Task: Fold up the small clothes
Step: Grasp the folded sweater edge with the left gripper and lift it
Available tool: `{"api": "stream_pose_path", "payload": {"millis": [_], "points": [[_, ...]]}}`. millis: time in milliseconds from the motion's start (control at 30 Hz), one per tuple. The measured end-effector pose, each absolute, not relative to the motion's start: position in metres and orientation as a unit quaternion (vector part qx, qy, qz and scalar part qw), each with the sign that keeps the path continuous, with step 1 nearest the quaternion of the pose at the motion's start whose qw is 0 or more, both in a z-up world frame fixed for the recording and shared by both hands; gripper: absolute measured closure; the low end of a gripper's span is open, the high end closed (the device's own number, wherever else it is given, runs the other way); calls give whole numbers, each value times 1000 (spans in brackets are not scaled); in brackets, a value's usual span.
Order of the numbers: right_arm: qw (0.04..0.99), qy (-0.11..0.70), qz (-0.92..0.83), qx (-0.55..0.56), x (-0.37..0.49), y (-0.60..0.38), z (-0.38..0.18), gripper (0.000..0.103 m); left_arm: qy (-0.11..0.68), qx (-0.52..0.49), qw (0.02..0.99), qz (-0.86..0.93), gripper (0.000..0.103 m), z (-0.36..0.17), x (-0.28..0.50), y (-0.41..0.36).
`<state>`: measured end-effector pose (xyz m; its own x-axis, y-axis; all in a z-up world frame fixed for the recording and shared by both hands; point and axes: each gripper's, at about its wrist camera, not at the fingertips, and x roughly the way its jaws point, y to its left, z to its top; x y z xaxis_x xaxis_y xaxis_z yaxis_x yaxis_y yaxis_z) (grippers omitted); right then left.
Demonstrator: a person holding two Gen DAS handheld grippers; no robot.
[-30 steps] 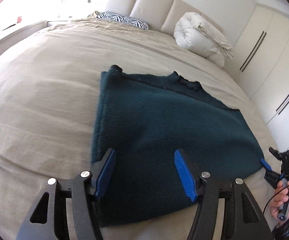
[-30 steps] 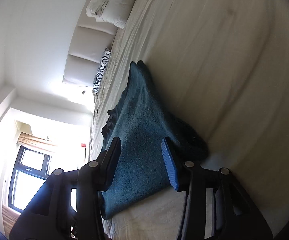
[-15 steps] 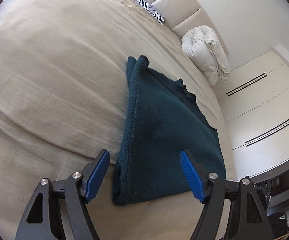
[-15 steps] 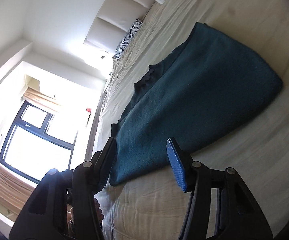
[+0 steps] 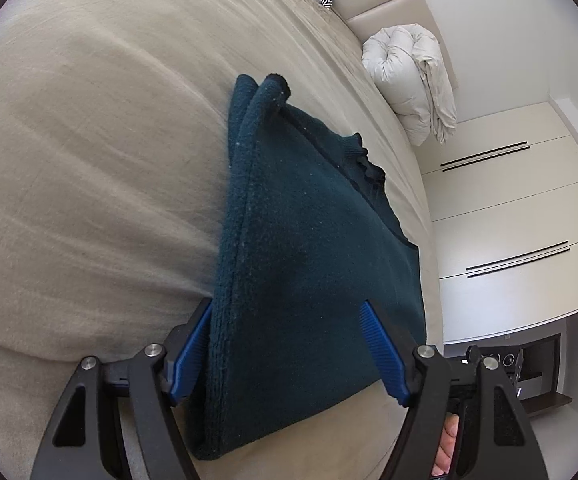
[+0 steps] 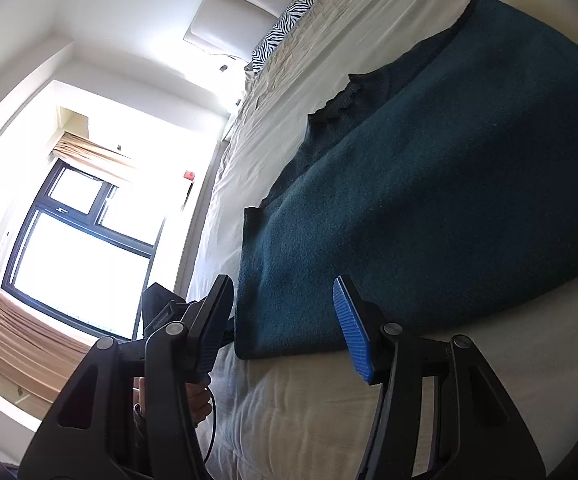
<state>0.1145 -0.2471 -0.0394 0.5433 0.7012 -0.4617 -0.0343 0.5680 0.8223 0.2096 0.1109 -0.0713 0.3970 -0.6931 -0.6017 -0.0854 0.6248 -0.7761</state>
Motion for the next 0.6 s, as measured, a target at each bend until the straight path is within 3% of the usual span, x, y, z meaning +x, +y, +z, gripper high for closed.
{"api": "stream_pose_path", "payload": {"millis": [133,233,300,600], "points": [[772,439,251,386,145,-222,-39,51,510,-423,719,-212,44,-84,206,115],[769,455,262,364,167,-196,-40,51,517,-422,715,-208,65,-88,203,116],[758,468,277,360,185,-177,-44,51,514,-431,713,-204,87,-91,202,121],[719,532,286,344,254,-108,-80,51,499,-461,706,-201,88,-100,194,135]]}}
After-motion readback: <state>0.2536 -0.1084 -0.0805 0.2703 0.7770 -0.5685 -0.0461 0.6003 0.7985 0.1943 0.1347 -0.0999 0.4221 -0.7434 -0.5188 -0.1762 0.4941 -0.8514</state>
